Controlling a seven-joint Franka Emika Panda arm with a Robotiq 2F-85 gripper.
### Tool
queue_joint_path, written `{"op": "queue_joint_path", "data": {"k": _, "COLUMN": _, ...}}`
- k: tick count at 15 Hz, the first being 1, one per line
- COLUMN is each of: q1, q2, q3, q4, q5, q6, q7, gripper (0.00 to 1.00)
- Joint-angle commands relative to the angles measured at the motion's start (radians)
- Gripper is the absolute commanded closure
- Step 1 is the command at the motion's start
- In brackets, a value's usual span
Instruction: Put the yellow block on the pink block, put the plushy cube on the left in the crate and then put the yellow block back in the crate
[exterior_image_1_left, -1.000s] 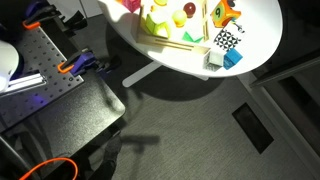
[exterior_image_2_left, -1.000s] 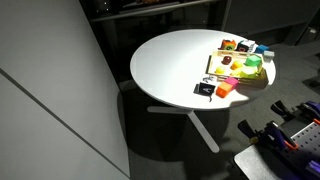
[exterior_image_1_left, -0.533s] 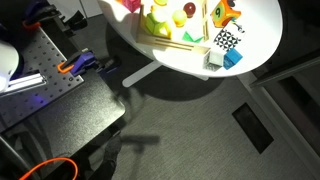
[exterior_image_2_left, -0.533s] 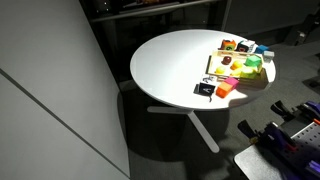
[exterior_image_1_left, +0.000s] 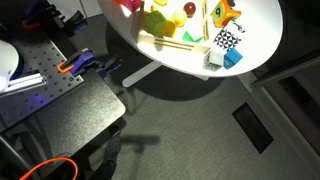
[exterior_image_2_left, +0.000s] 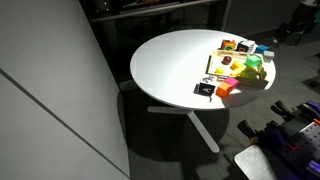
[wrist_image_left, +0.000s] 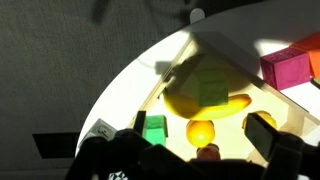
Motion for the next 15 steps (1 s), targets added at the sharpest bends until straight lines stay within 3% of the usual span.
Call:
{"op": "queue_joint_path", "data": {"k": 1, "q1": 0.018, "q2": 0.071, "q3": -0.002, "q4": 0.034, "q5": 0.059, "q6": 0.058, "q7": -0.023, "gripper": 0.0}}
{"op": "queue_joint_path", "data": {"k": 15, "q1": 0.019, "q2": 0.107, "q3": 0.002, "q4": 0.034, "q5": 0.066, "q6": 0.084, "q7": -0.023, "gripper": 0.0}}
